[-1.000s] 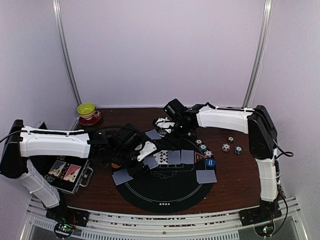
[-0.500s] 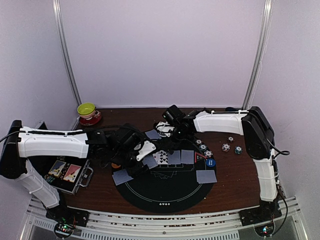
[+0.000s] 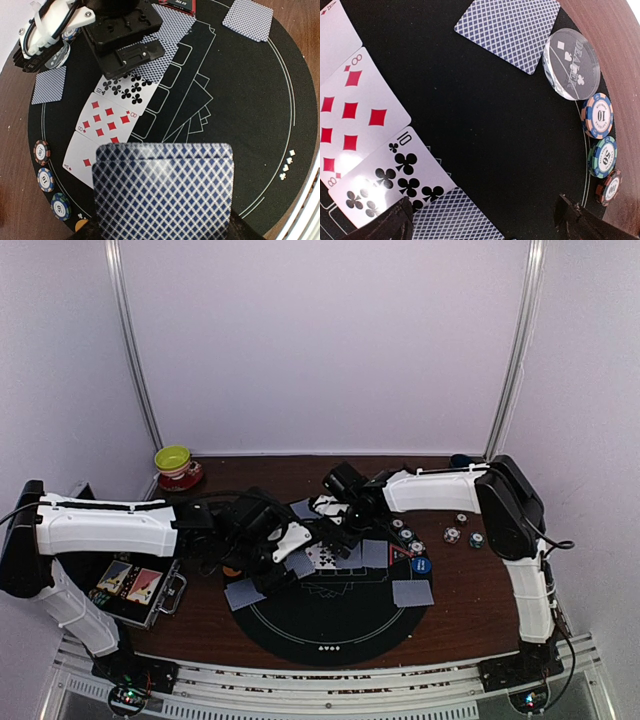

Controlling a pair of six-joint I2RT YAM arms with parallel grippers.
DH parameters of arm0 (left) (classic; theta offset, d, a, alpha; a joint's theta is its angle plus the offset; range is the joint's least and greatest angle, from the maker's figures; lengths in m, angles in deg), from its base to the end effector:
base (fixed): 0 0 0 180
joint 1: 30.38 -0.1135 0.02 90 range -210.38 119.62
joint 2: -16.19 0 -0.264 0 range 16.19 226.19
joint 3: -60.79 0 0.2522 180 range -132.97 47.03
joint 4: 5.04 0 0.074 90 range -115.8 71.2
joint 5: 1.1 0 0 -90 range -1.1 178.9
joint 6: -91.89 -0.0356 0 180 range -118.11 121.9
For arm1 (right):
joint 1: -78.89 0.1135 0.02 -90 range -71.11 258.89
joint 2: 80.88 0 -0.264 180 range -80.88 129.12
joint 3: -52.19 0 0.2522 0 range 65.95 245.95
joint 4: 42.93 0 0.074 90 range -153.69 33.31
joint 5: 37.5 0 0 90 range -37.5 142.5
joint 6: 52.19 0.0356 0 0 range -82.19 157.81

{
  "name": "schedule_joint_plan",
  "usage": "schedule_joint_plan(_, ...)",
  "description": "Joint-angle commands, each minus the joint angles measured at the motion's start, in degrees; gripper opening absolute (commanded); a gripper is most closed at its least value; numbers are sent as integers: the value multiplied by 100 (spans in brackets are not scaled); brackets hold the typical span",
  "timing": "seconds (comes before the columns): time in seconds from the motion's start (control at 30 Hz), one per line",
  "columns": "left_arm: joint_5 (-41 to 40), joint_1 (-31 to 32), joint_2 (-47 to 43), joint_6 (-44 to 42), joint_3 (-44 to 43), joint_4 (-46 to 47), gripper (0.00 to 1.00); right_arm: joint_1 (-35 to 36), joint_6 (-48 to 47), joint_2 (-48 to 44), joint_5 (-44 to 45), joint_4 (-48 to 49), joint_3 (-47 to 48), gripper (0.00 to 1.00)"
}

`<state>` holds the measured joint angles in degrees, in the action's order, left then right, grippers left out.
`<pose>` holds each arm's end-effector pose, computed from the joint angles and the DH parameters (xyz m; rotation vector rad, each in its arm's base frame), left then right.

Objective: Distribute texas hold em gaming equipment
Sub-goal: Adjust the poker card in the community card area.

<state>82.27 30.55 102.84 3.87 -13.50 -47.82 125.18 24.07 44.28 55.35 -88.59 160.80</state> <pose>0.1559 -0.2720 0.2333 1.2138 2.2418 -0.2916 0.3225 0.3348 0.1606 -1.3163 2.3113 0.1209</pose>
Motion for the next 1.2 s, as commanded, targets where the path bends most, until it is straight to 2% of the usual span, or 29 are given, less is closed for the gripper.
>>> schedule_joint_plan(0.0,-30,-11,-201,-20,48,151,66,43,-63,53,204,-50,-89,100)
schedule_joint_plan(1.17,-59,-11,-236,-26,63,150,66,111,-193,-375,482,-257,-99,100)
